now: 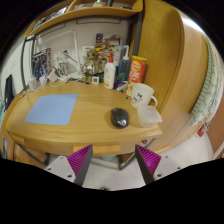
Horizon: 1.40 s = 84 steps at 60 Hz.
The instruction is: Arrange mouse
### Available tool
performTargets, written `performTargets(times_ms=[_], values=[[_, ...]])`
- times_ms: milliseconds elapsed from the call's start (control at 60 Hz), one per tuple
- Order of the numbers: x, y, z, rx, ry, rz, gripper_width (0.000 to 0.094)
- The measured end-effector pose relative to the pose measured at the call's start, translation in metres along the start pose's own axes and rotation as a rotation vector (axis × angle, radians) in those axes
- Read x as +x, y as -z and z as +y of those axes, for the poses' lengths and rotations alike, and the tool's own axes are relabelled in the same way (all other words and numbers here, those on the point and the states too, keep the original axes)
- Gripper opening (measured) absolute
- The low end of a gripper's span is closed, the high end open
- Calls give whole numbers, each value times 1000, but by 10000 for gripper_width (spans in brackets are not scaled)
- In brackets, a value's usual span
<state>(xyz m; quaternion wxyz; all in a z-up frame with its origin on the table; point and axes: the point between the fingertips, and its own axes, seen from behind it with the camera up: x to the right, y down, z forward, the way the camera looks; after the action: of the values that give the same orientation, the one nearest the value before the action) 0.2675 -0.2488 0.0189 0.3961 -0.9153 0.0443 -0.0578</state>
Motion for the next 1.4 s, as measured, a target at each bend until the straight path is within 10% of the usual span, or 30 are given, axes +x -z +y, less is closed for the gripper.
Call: performTargets(times_ms=[467,700,1083,1400], values=[[20,-120,-64,66,-6,-120,858],[19,-140,-83,123,-26,-140,477],[18,-136,-82,67,-22,-102,282],[-37,-33,-257,284,-83,-27,283]])
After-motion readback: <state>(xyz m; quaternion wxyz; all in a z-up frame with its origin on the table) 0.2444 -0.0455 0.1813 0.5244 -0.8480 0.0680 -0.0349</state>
